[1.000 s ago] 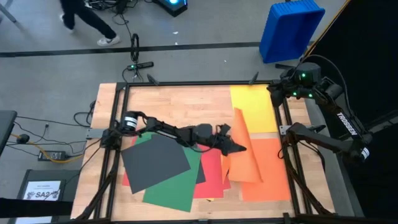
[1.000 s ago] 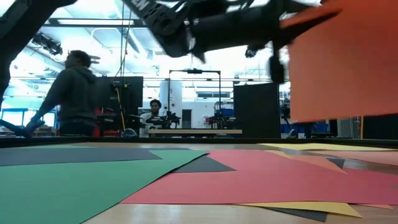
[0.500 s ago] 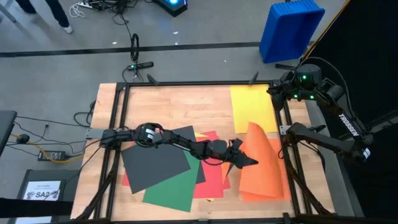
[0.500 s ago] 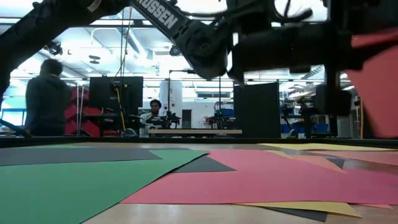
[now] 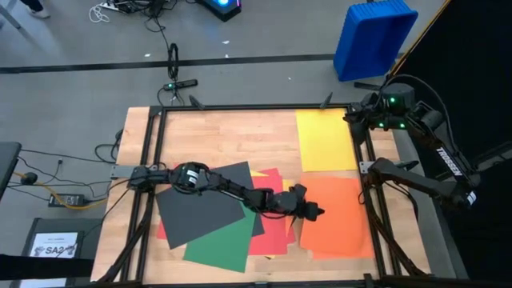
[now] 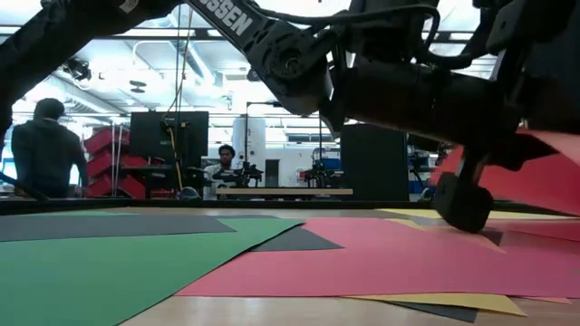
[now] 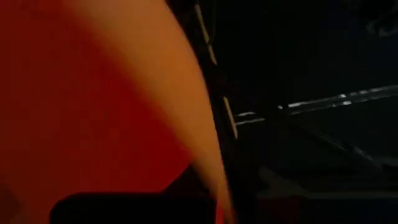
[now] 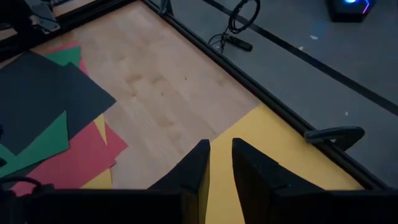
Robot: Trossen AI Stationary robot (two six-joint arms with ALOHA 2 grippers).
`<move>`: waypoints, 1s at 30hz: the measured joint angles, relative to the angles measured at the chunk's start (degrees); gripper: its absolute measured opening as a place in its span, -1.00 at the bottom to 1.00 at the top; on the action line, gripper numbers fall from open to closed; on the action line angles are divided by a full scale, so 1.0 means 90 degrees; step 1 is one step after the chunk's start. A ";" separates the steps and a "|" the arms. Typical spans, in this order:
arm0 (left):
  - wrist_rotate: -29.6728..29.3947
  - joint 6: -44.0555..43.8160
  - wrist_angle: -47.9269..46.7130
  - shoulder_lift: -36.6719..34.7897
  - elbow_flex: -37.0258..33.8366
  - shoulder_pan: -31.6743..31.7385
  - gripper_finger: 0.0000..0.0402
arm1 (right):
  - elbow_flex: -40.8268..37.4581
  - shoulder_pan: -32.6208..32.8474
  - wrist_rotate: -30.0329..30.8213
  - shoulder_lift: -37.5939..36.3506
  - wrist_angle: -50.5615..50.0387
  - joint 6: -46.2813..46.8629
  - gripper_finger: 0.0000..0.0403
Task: Organize paper
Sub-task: Stack the orange colored paper on top of the orange colored paper
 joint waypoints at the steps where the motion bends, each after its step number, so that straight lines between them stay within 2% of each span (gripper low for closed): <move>1: -0.0031 -0.0018 -0.0084 0.0000 0.0000 -0.0023 -1.00 | 0.0000 0.0000 0.0000 -0.0020 0.0002 -0.0002 -0.79; 19: 0.0002 -0.0221 -0.0615 -0.0032 0.0010 -0.0032 -1.00 | 0.0000 0.0000 0.0004 -0.0053 0.0007 -0.0014 -0.81; 30: 0.0053 -0.0739 -0.1232 -0.0061 0.0032 -0.0022 -1.00 | 0.0000 0.0000 0.0005 -0.0055 0.0009 -0.0040 -0.77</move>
